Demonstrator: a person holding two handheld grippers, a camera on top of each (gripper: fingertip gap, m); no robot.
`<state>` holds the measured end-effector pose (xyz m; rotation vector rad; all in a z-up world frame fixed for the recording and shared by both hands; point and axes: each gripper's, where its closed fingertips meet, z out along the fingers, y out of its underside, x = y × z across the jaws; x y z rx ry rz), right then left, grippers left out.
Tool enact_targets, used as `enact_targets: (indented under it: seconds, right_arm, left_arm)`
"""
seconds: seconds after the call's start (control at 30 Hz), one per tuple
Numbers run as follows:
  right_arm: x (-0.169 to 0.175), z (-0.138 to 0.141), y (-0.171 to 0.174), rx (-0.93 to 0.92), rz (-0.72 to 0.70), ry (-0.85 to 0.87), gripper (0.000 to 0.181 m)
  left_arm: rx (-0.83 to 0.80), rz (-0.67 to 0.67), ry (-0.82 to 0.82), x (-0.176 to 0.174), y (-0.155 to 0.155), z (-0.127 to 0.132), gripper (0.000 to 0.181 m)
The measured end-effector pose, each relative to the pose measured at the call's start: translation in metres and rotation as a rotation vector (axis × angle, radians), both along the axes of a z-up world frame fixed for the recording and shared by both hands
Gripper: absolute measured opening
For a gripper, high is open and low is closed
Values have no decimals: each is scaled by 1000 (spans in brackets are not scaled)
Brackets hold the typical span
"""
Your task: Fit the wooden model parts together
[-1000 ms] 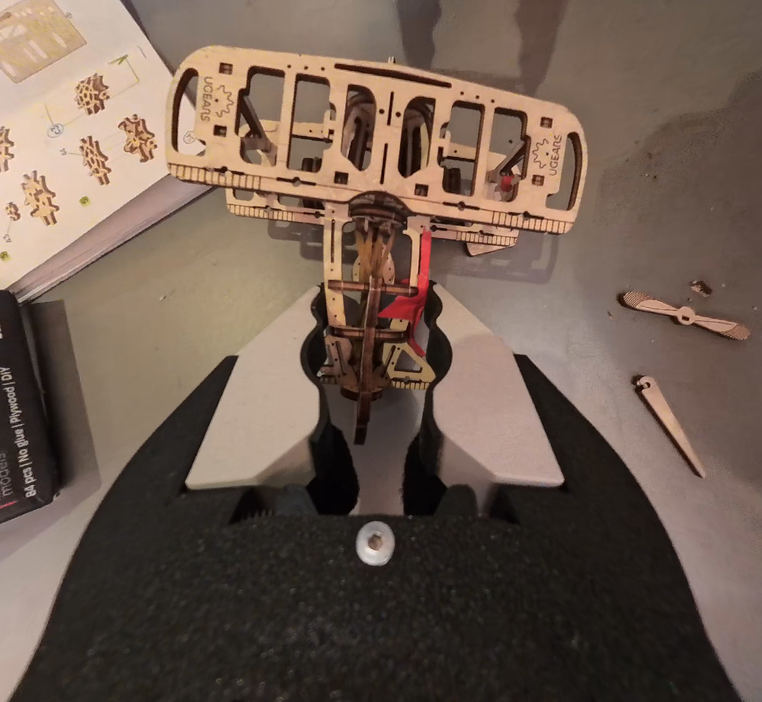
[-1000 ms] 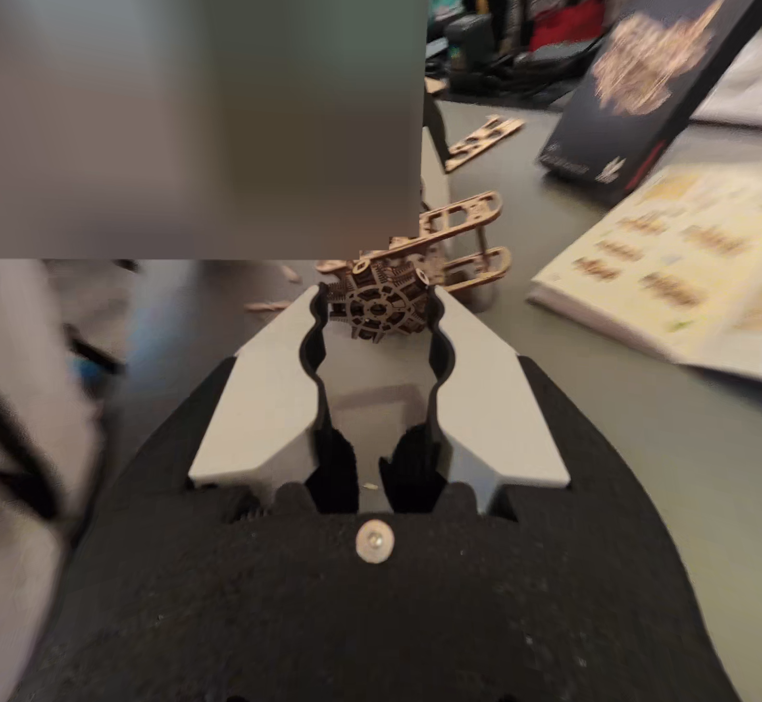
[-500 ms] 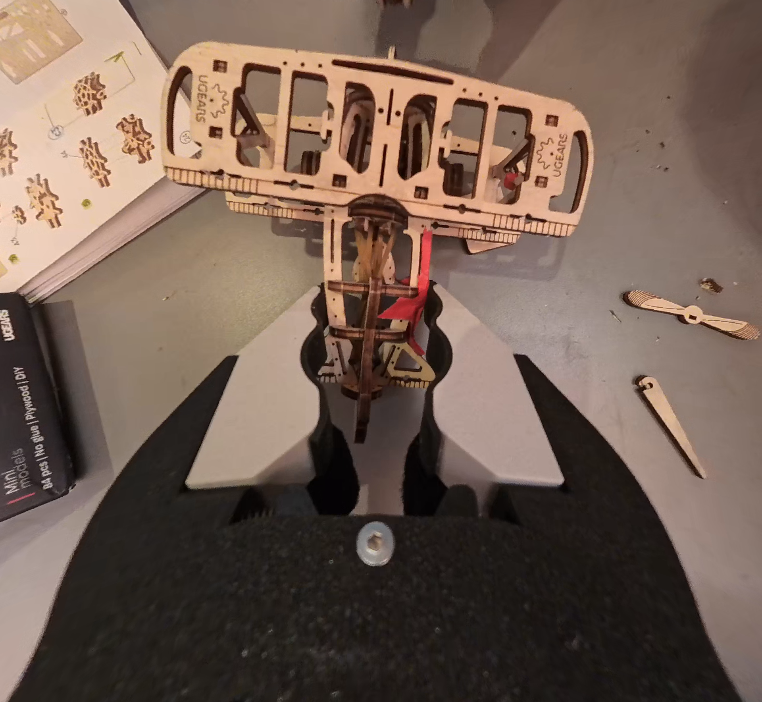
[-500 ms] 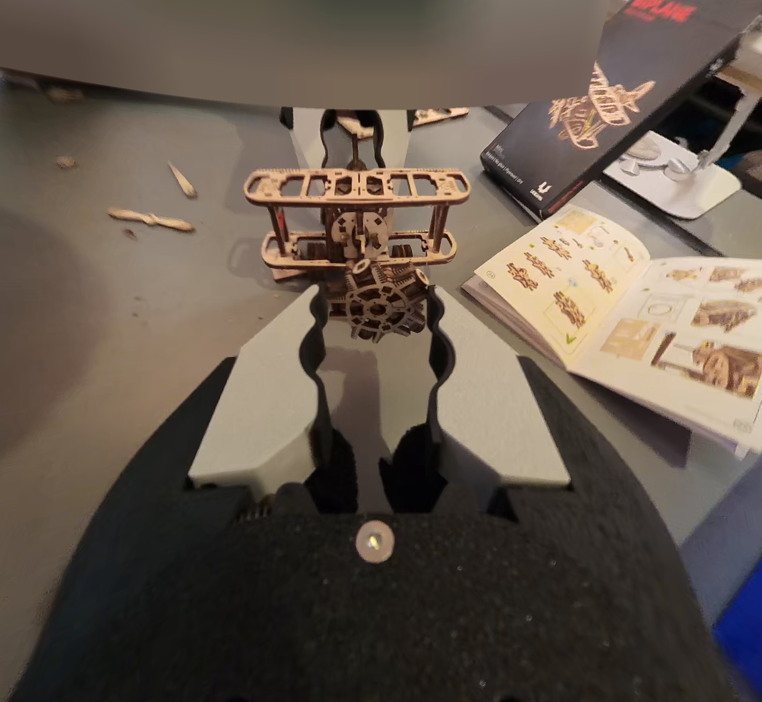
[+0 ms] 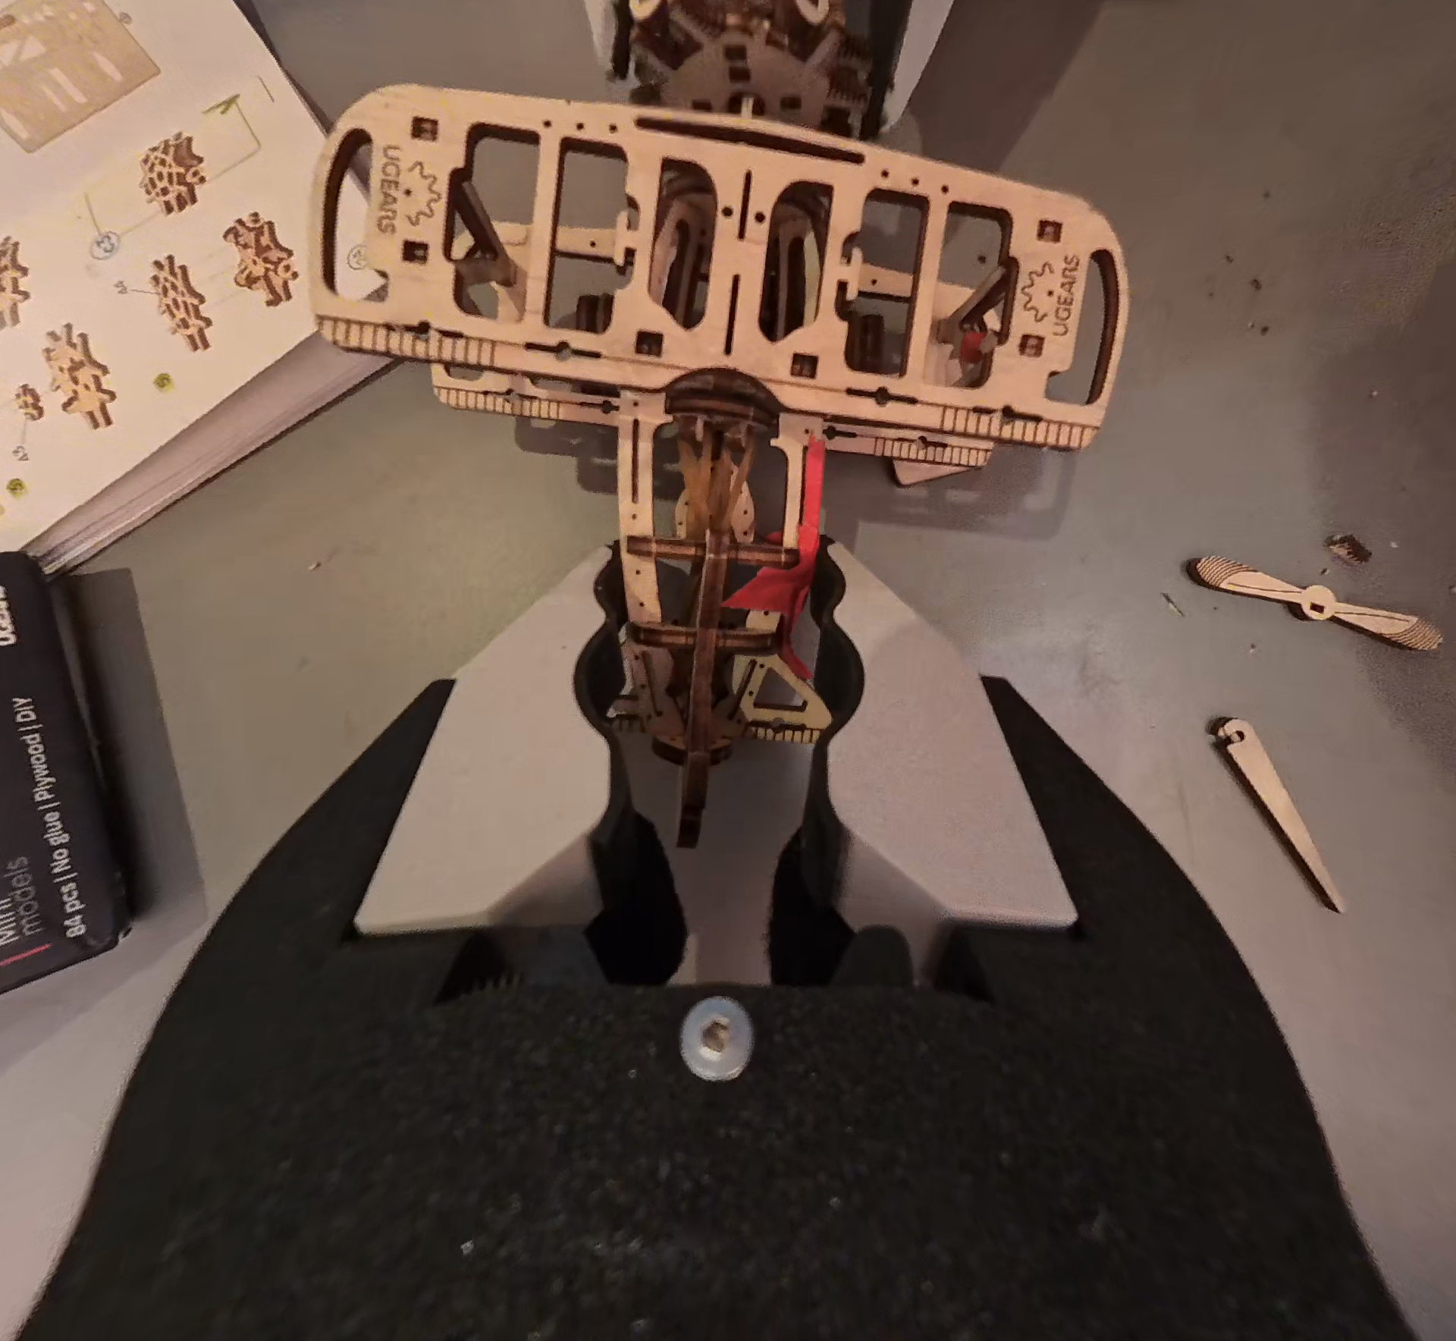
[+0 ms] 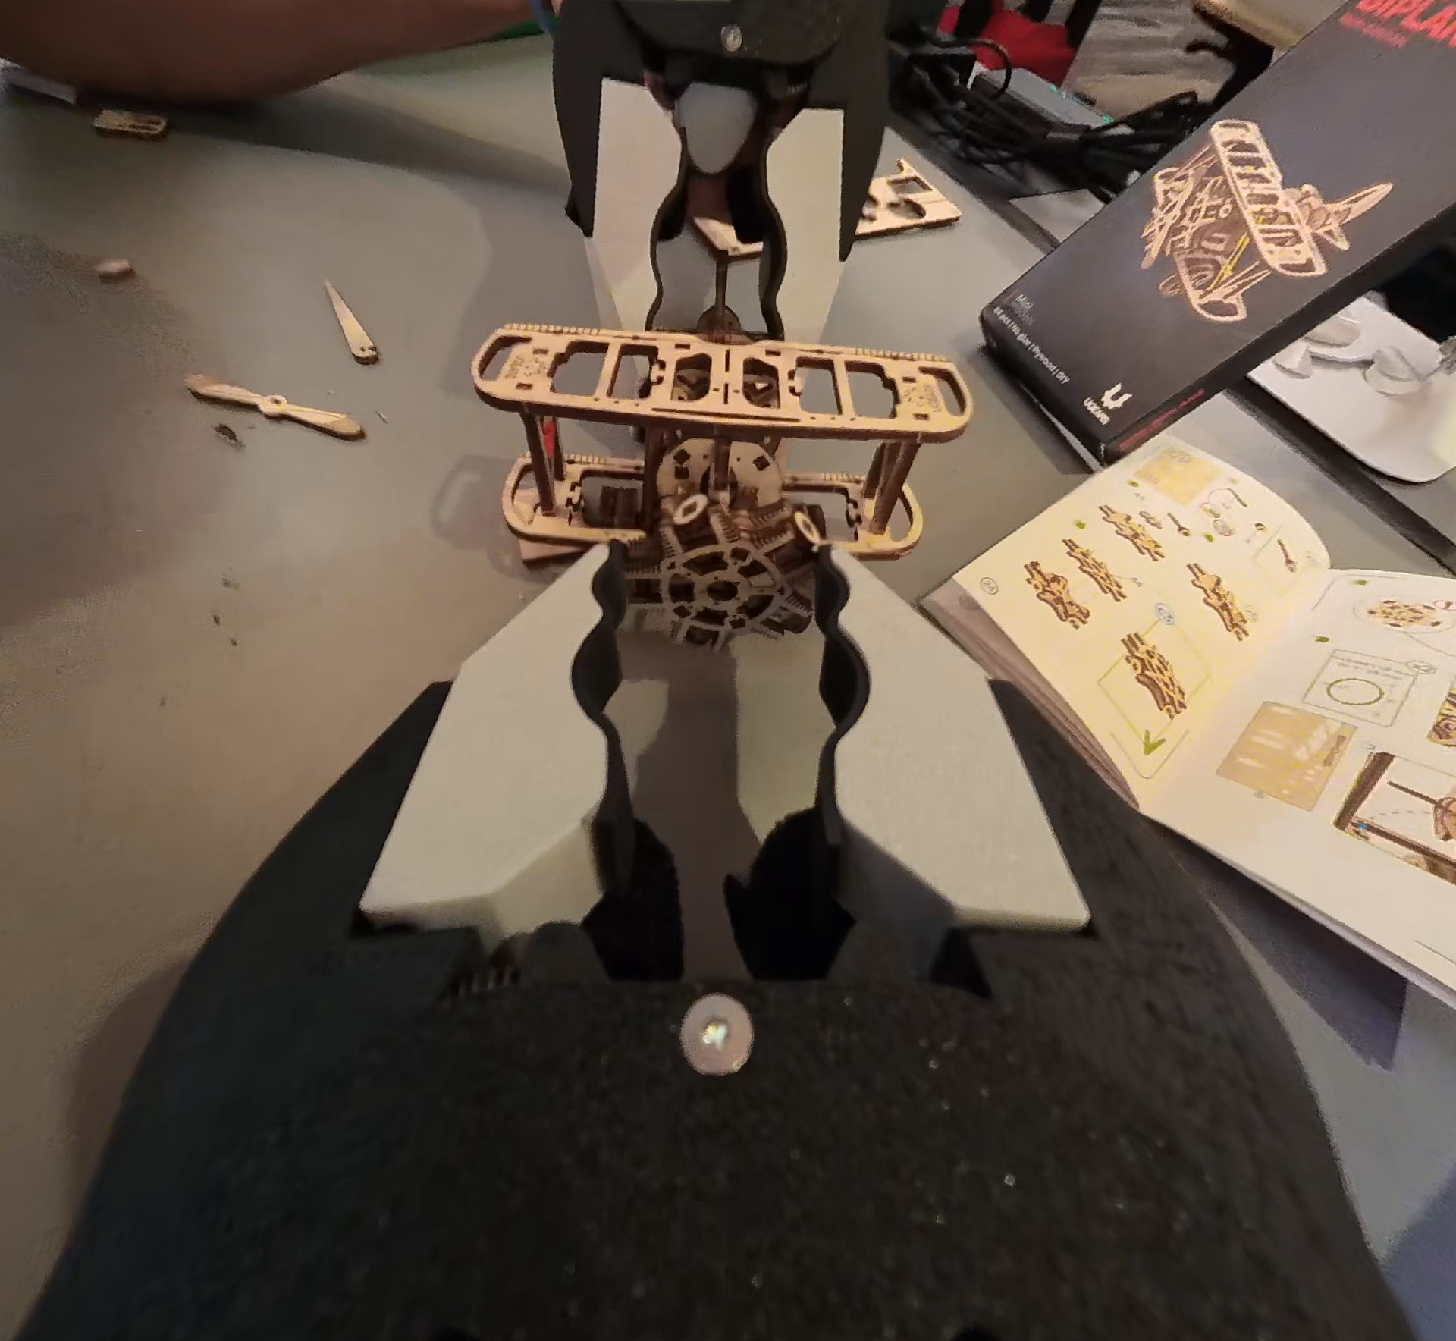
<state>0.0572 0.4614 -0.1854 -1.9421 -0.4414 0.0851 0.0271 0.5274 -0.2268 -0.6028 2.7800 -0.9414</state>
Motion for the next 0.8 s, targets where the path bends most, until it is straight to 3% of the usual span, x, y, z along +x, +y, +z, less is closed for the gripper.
enact_targets:
  seconds: [0.6, 0.8]
  right_arm:
    - [-2, 3, 7, 19, 15, 22, 47]
    - [-2, 4, 9, 24, 20, -47, 47]
  left_arm:
    - [-34, 1, 13, 0, 0, 1, 43]
    - [-42, 3, 18, 0, 2, 1, 43]
